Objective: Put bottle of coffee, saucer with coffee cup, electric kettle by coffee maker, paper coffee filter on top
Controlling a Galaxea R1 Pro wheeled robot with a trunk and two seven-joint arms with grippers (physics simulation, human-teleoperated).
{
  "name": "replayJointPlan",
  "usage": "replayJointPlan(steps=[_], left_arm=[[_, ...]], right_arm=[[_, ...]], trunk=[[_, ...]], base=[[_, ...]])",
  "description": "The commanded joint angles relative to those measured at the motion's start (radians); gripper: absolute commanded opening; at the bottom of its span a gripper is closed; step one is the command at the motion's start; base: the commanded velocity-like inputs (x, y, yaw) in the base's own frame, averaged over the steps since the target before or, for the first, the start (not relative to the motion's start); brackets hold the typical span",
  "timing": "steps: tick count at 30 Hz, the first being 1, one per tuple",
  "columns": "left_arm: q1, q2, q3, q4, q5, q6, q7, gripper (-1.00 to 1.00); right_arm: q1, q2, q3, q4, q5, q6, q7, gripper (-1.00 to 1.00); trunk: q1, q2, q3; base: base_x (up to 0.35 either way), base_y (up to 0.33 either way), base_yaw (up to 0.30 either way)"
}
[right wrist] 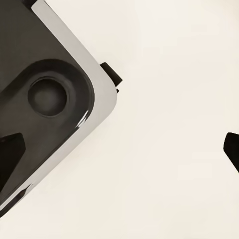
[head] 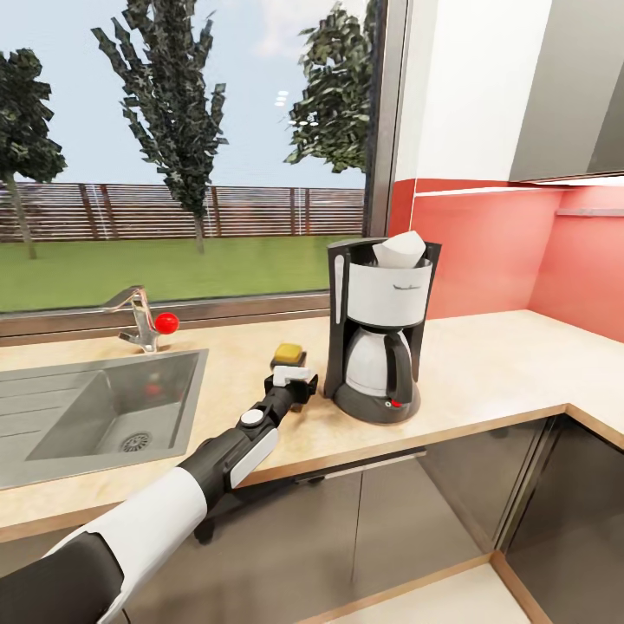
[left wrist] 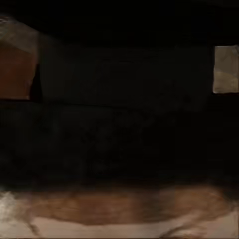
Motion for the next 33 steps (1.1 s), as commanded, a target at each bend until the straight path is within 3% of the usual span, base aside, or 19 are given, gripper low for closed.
replayJointPlan(steps=[1,15,33], left_arm=[[-0.002,0.001,-0.008,0.0,0.01,-0.007,0.008,1.0],[-0.002,0.001,-0.007,0.001,0.01,-0.007,0.008,1.0],[-0.002,0.002,0.006,0.001,0.01,-0.007,0.008,1.0]], right_arm=[[-0.001,-0.001,-0.008,0.001,0.003,-0.002,0.005,1.0],[-0.001,-0.001,-0.008,0.001,0.003,-0.002,0.005,1.0],[-0.001,-0.001,-0.009,0.001,0.003,-0.002,0.005,1.0]], trunk=[[0.0,-0.001,-0.001],[0.0,-0.001,-0.001],[0.0,-0.001,-0.001]], base=[[-0.012,0.0,0.0],[-0.117,0.0,0.0],[-0.312,0.0,0.0]])
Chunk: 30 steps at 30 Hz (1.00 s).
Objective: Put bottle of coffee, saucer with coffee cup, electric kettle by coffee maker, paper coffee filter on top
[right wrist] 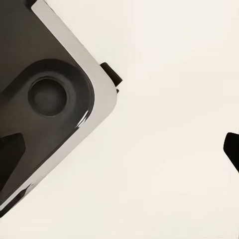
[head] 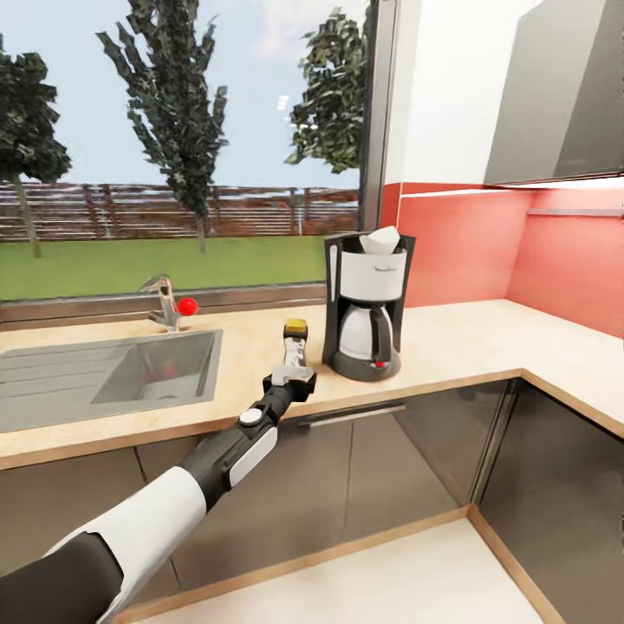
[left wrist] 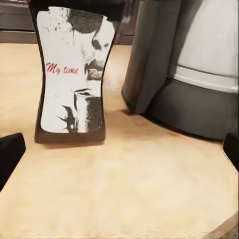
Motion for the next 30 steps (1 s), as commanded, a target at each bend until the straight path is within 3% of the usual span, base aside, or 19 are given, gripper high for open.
replayJointPlan(steps=[1,18,30], left_arm=[[-0.002,0.001,-0.008,0.0,0.011,-0.007,0.008,1.0],[-0.002,-0.001,0.008,-0.021,0.011,-0.007,0.006,1.0],[0.02,-0.001,-0.008,-0.207,0.011,-0.007,-0.008,1.0]], right_arm=[[-0.001,-0.001,-0.008,0.001,0.003,-0.002,0.005,1.0],[-0.001,-0.001,-0.008,0.001,0.003,-0.002,0.005,1.0],[-0.001,-0.001,-0.007,0.0,0.003,-0.003,0.005,1.0]], trunk=[[0.0,-0.001,-0.001],[0.0,-0.001,-0.001],[0.0,-0.001,-0.001]], base=[[-0.163,0.0,0.0],[-0.118,0.0,0.0],[-0.001,0.0,0.0]])
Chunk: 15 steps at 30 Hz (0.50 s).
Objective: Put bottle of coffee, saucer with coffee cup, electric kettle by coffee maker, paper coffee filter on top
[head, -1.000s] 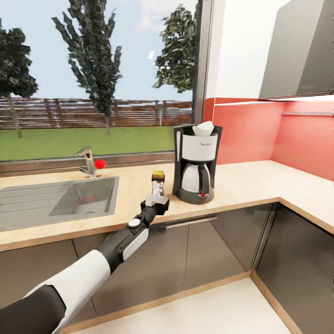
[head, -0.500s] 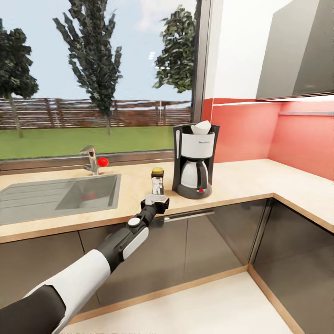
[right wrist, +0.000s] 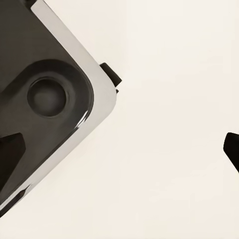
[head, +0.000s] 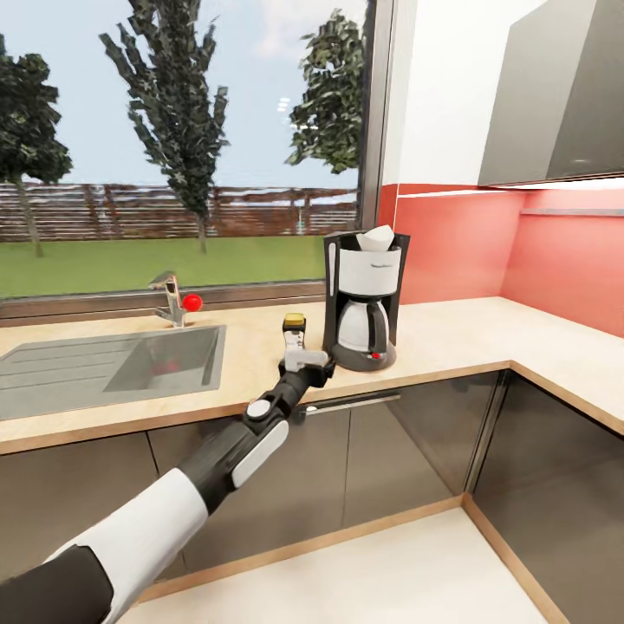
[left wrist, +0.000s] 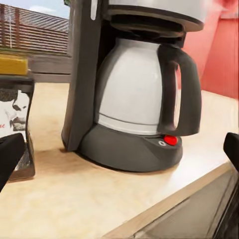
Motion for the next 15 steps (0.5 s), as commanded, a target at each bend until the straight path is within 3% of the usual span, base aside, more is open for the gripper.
replayJointPlan(steps=[1,8,11,12,15], left_arm=[[0.008,0.001,-0.013,-0.013,0.011,-0.007,-0.003,1.0],[0.09,0.025,-0.043,-0.063,0.011,-0.007,-0.128,1.0],[0.125,0.053,-0.045,-0.083,0.011,-0.007,-0.216,1.0],[0.151,0.083,-0.047,-0.099,0.011,-0.007,-0.303,1.0],[0.169,0.106,-0.048,-0.11,0.011,-0.007,-0.388,1.0]], right_arm=[[-0.001,-0.001,-0.008,0.001,0.003,-0.002,0.005,1.0],[-0.001,-0.001,-0.009,0.001,0.002,-0.002,0.005,1.0],[-0.001,-0.001,-0.008,0.001,0.002,-0.002,0.005,1.0],[-0.001,-0.001,-0.008,0.0,0.002,-0.002,0.005,1.0],[-0.001,-0.001,-0.008,0.0,0.002,-0.002,0.005,1.0]], trunk=[[0.0,-0.001,-0.001],[0.0,-0.001,-0.001],[0.0,-0.001,-0.001],[0.0,-0.001,-0.001],[0.0,-0.001,-0.001]], base=[[0.0,0.0,0.0],[0.0,0.0,0.0],[0.0,0.0,0.0],[0.0,0.0,0.0],[0.0,0.0,0.0]])
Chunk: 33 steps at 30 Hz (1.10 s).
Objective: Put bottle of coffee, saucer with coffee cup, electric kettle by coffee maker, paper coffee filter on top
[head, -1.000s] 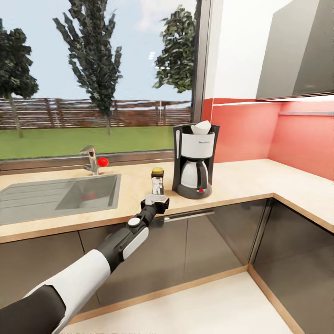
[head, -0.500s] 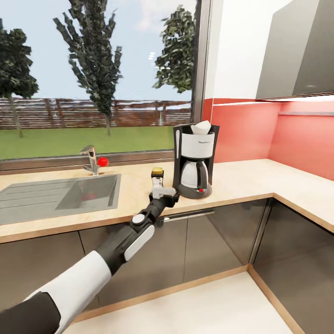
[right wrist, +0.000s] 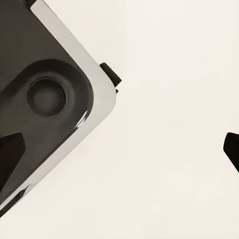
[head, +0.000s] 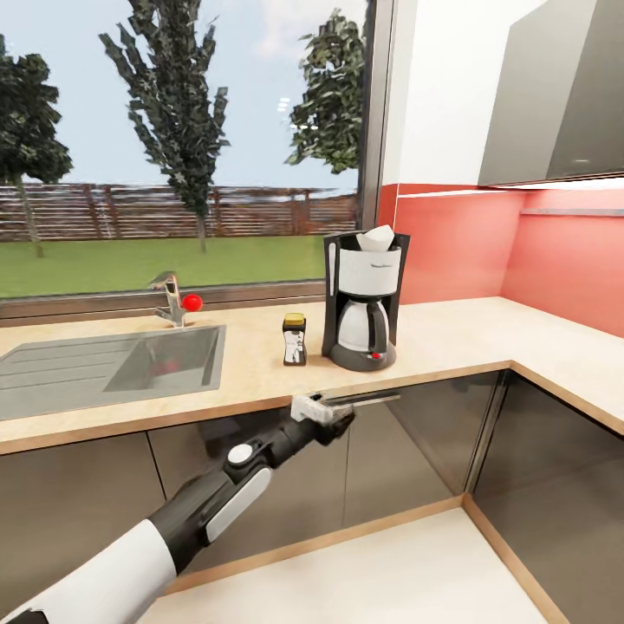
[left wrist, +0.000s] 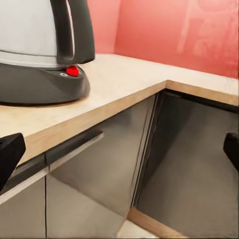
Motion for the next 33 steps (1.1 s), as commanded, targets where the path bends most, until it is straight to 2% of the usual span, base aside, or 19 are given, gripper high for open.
replayJointPlan(steps=[1,3,7,8,11,12,15,19,20,23,24,27,28,29,30,31,32,33], left_arm=[[0.005,0.008,-0.004,-0.002,0.01,-0.004,-0.031,1.0],[0.034,0.031,-0.004,-0.006,0.01,-0.004,-0.149,1.0],[0.072,0.058,-0.004,-0.001,0.01,-0.003,-0.263,1.0],[0.101,0.065,-0.004,0.001,0.01,-0.003,-0.287,1.0],[0.157,0.074,-0.004,0.005,0.01,-0.003,-0.309,1.0],[0.243,0.089,-0.003,0.028,0.011,-0.005,-0.323,1.0],[0.336,0.096,-0.004,0.092,0.011,-0.016,-0.33,1.0],[0.399,0.097,-0.004,0.145,0.011,-0.036,-0.332,1.0],[0.476,0.099,-0.001,0.194,0.011,-0.046,-0.333,1.0],[0.522,0.102,0.006,0.255,0.011,-0.051,-0.334,1.0],[0.545,0.103,0.031,0.324,0.011,-0.054,-0.334,1.0],[0.566,0.1,0.09,0.408,0.012,-0.061,-0.344,1.0],[0.602,0.099,0.154,0.471,0.012,-0.064,-0.397,1.0],[0.609,0.099,0.174,0.488,0.012,-0.065,-0.416,1.0],[0.62,0.098,0.221,0.528,0.012,-0.066,-0.453,1.0],[0.623,0.098,0.246,0.548,0.012,-0.066,-0.469,1.0],[0.629,0.098,0.305,0.581,0.011,-0.065,-0.496,1.0],[0.634,0.096,0.375,0.613,0.011,-0.065,-0.52,1.0]], right_arm=[[-0.001,0.0,-0.008,0.001,0.003,-0.002,0.005,1.0],[-0.001,0.0,-0.008,0.001,0.003,-0.002,0.005,1.0],[-0.001,0.0,-0.009,0.001,0.003,-0.003,0.005,1.0],[-0.001,0.0,-0.009,0.0,0.003,-0.003,0.005,1.0],[-0.001,-0.001,-0.01,0.0,0.003,-0.004,0.005,1.0],[-0.001,-0.003,-0.013,0.0,0.0,-0.004,0.005,1.0],[-0.001,-0.003,-0.015,0.0,-0.002,-0.004,0.005,1.0],[-0.001,-0.002,-0.016,-0.001,-0.005,-0.003,0.004,1.0],[-0.003,-0.001,-0.018,-0.002,-0.007,-0.003,0.002,1.0],[-0.004,0.003,-0.018,-0.017,-0.008,-0.003,0.0,1.0],[-0.005,0.013,-0.018,-0.041,-0.008,-0.003,0.0,1.0],[-0.005,0.02,-0.018,-0.068,-0.008,-0.003,-0.001,1.0],[-0.005,0.024,-0.019,-0.081,-0.011,-0.004,-0.001,1.0],[-0.005,0.024,-0.019,-0.083,-0.014,-0.005,-0.001,1.0],[-0.005,0.025,-0.019,-0.086,-0.028,-0.011,-0.002,1.0],[-0.005,0.024,-0.019,-0.087,-0.041,-0.014,-0.002,1.0],[-0.005,0.024,-0.019,-0.088,-0.084,-0.019,-0.002,1.0],[-0.005,0.024,-0.019,-0.089,-0.146,-0.023,-0.002,1.0]], trunk=[[0.0,-0.001,-0.001],[0.0,-0.001,-0.001],[0.0,-0.001,-0.001],[0.0,-0.001,-0.001],[0.0,-0.001,-0.001],[0.0,-0.001,-0.001],[0.0,-0.001,-0.001],[0.0,-0.001,-0.001],[0.0,-0.001,-0.001],[0.0,-0.001,-0.001],[0.0,-0.001,-0.001],[0.0,-0.001,-0.001],[0.0,-0.001,-0.001],[0.0,-0.001,-0.001],[0.0,-0.001,-0.001],[0.0,-0.001,-0.001],[0.0,-0.001,-0.001],[0.0,-0.001,-0.001]], base=[[0.0,0.0,0.0],[0.0,0.0,0.0],[0.0,0.0,0.0],[0.0,0.0,0.0],[0.0,0.0,0.0],[0.0,0.0,0.0],[0.0,0.0,0.0],[0.0,0.0,0.0],[0.0,0.0,0.0],[0.0,0.0,0.0],[0.0,0.0,0.0],[0.0,0.0,0.0],[0.0,0.0,0.0],[0.0,0.0,0.0],[0.0,0.0,0.0],[0.0,0.0,0.0],[0.0,0.0,0.0],[0.0,0.0,0.0]])
